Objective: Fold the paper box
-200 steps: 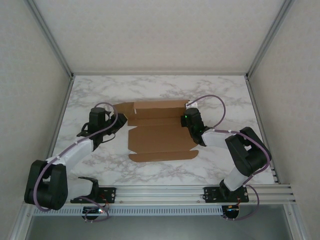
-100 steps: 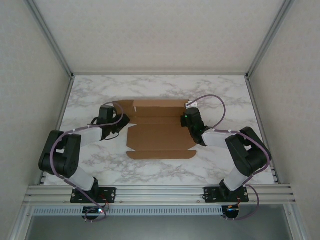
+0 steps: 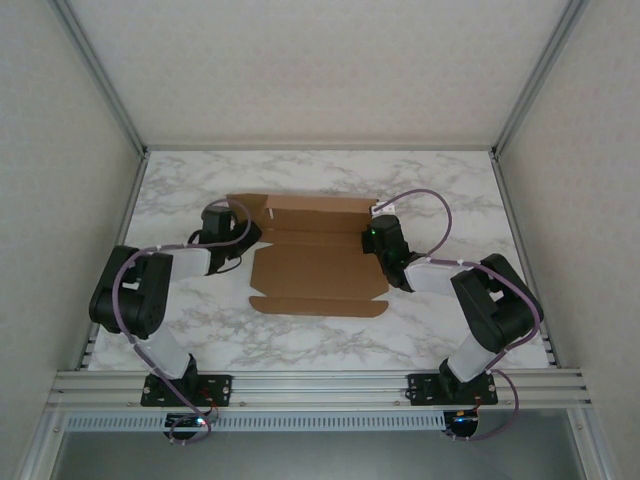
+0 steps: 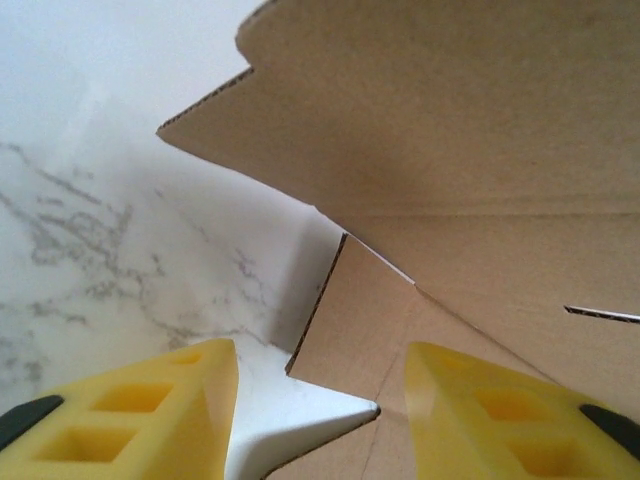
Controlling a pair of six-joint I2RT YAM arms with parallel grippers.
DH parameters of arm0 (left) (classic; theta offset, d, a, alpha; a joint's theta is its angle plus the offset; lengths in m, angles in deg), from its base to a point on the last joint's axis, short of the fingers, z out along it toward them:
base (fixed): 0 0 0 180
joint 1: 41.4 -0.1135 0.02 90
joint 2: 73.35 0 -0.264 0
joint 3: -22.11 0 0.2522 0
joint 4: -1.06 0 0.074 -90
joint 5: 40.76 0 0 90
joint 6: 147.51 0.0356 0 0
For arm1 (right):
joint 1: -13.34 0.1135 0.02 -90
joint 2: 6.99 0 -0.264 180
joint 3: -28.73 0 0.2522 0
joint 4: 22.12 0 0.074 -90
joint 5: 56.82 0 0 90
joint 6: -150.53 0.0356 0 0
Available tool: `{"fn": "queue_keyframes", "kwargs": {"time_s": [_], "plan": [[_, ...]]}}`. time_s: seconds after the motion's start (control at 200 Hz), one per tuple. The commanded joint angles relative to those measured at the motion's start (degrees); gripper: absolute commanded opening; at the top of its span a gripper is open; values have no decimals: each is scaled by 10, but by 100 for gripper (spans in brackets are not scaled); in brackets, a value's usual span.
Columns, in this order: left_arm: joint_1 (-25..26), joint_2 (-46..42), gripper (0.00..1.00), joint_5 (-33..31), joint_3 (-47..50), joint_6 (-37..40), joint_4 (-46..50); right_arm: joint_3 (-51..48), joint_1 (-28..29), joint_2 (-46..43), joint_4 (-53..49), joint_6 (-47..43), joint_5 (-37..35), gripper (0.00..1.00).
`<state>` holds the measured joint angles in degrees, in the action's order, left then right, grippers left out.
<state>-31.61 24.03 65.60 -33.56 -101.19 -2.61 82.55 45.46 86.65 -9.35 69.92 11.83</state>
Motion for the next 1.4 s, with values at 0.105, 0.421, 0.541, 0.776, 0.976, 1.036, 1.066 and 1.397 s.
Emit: {"fn": "queue_keyframes", "kwargs": {"time_s": [0.105,0.421,0.541,0.776,0.976,1.036,1.066,1.397], "plan": [[10,6,53,-19,40,-8,-131,-1,2,14,-45,-8,46,0],[10,64,56,40,28,-30,-206,1,2,12,-54,-10,63,0],[10,73,56,84,33,-32,-237,2,2,13,-55,-10,64,0],[12,54,55,94,52,-32,-246,2,0,19,-52,-3,65,0],[14,34,55,104,60,-41,-259,1,-1,23,-51,2,64,0],[17,34,54,111,58,-44,-266,2,-1,23,-52,3,66,0],[20,34,54,113,57,-45,-268,2,-2,25,-52,4,67,0],[53,61,54,117,26,-38,-242,8,-2,29,-62,3,74,0]]}}
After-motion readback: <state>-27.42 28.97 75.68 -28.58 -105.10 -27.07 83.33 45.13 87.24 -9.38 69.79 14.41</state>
